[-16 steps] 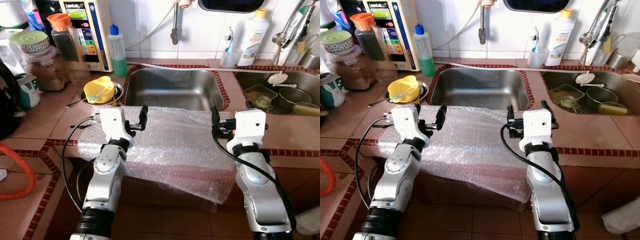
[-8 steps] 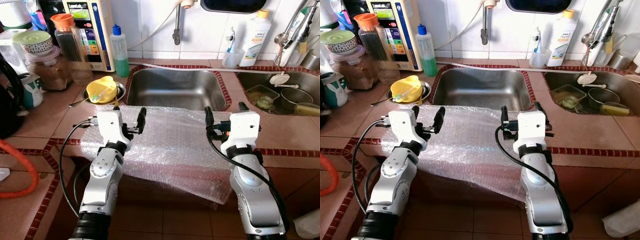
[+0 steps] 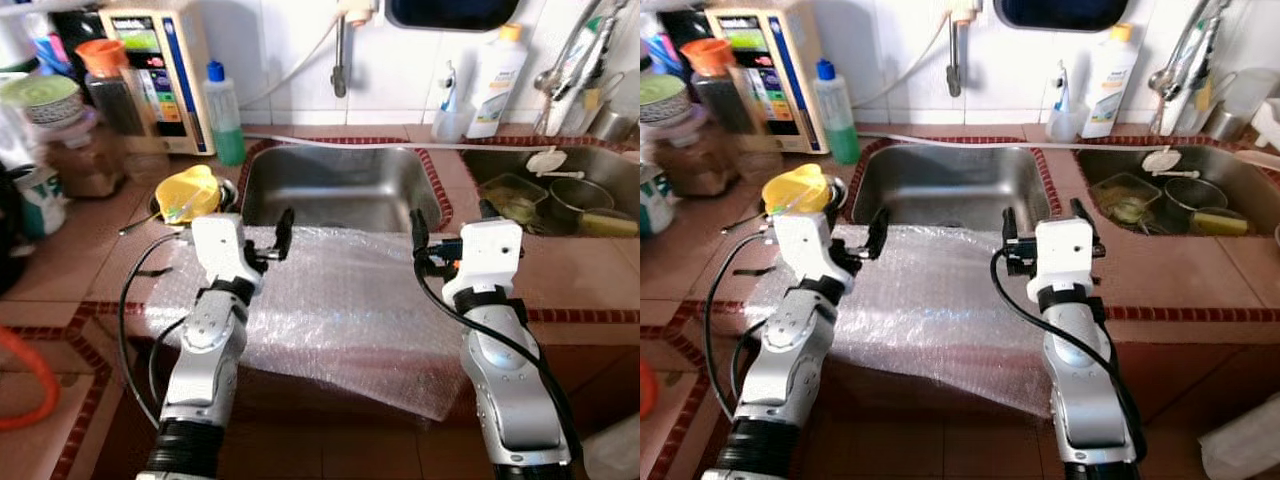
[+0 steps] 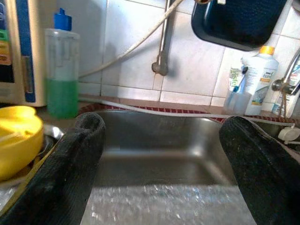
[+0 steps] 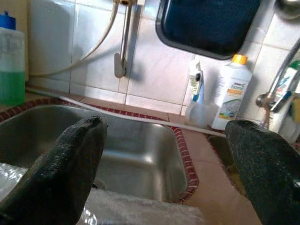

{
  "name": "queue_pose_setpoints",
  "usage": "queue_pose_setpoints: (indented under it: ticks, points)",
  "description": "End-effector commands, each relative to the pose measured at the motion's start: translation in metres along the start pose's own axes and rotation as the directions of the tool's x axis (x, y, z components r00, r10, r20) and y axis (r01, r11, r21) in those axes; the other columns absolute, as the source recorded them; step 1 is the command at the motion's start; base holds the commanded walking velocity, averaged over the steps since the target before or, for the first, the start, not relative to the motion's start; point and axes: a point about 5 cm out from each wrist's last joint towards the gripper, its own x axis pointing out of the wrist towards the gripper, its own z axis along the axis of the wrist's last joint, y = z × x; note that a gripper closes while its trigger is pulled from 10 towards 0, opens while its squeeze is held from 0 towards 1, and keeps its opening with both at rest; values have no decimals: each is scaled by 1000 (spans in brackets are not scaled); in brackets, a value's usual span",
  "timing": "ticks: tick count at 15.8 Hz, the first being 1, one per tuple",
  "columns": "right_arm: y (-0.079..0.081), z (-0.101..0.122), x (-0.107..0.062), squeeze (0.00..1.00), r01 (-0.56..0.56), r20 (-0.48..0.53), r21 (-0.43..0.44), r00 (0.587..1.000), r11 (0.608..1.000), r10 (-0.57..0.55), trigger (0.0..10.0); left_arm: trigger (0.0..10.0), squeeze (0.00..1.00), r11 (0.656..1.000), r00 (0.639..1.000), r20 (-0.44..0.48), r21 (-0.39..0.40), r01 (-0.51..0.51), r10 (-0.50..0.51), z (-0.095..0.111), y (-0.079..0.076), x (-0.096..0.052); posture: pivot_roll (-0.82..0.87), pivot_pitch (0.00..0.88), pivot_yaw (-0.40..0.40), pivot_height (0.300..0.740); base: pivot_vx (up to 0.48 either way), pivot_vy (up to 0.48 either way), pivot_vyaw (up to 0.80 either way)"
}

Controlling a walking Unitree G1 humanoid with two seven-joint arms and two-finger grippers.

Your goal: Kitchen organization

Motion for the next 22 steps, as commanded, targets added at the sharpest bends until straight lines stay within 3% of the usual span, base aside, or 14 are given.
queue_pose_setpoints:
  ticks: [1,9,14,15,18,21,22]
  points:
    - [0,0,2,0,-2,4,-7,1000,1000,2,10000,10000,0,1000,1000,0,0,10,-10,0,-1,1,-61,0,37,740,386,0,0]
    - [-1,-3,0,0,8,-5,-5,1000,1000,-8,10000,10000,0,1000,1000,2,17,-2,2,-1,-1,0,-60,0,43,740,288,0,0]
    - [-3,-4,-1,0,-1,-8,-9,1000,1000,1,10000,10000,0,992,997,40,105,-66,62,6,7,-4,-47,0,35,740,0,0,0]
    - [-1,-3,0,0,-30,0,-16,1000,999,30,10000,10000,0,978,991,80,167,-122,109,14,16,-7,-41,0,32,740,0,0,0]
    - [-1,-4,0,0,-34,-1,-19,999,999,34,10000,10000,0,954,977,77,212,-212,200,14,33,-16,-30,0,32,740,0,0,800]
    - [-1,-4,2,0,-27,-2,-10,1000,1000,27,10000,10000,0,953,978,83,223,-204,190,16,31,-14,-30,0,32,740,0,0,237]
    - [0,-5,2,0,-28,-3,-8,1000,1000,28,10000,10000,0,960,987,77,232,-154,140,16,26,-14,-23,0,35,740,0,0,0]
